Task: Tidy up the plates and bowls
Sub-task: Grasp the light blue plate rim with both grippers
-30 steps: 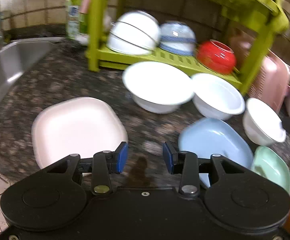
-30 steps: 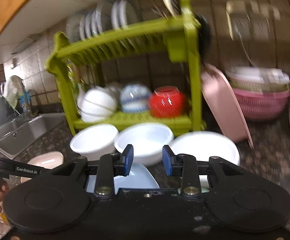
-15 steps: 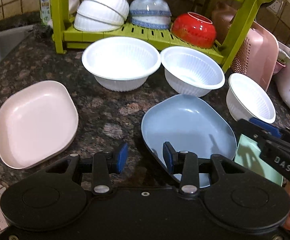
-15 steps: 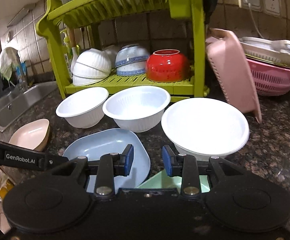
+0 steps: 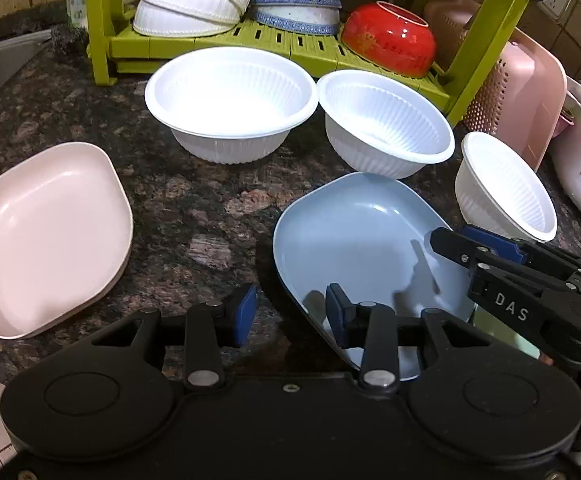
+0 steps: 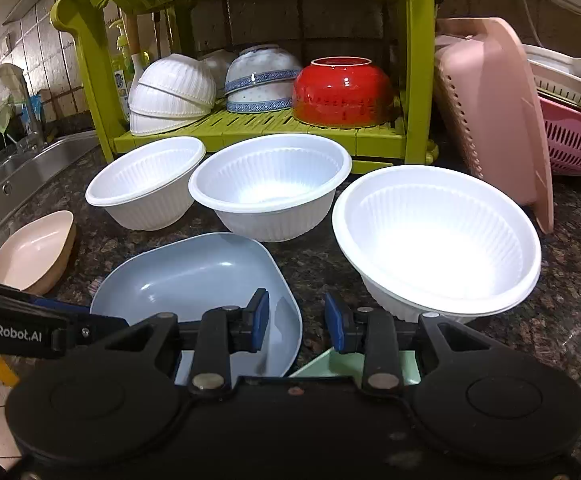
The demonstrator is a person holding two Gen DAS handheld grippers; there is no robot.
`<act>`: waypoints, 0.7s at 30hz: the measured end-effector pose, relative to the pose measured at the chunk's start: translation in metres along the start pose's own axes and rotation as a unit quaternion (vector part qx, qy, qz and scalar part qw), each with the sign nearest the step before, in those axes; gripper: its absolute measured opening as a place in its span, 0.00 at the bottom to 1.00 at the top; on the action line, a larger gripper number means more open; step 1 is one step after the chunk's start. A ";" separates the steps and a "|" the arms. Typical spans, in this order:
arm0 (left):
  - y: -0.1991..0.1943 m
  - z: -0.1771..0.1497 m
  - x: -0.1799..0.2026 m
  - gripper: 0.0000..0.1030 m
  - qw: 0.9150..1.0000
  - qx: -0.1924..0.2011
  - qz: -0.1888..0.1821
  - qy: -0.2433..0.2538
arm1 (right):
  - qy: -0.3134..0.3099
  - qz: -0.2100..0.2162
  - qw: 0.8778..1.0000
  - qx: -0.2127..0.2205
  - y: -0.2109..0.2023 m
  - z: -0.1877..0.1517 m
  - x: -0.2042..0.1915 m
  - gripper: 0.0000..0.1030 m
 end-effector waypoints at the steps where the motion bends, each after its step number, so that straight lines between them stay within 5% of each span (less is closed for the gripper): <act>1: 0.000 0.000 0.000 0.46 1.000 0.000 0.000 0.001 | 0.000 0.000 1.000 -0.001 0.001 0.000 0.000 0.33; 10: 0.000 0.000 0.006 0.42 1.000 -0.001 -0.025 0.003 | -0.004 0.004 1.000 -0.009 0.005 -0.001 -0.004 0.28; 21: 0.000 0.001 0.003 0.32 1.000 0.013 -0.009 -0.007 | 0.016 0.021 1.000 -0.011 -0.001 -0.001 -0.007 0.23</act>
Point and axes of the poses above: each gripper's, at about its wrist camera, not at the fingertips, and y roughly the way its jaws point, x to its right, z to its top, the point moved 4 cm from there along y, roughly the way its jaws point, and after that the axes turned 1 degree about x, right-handed, at the moved point
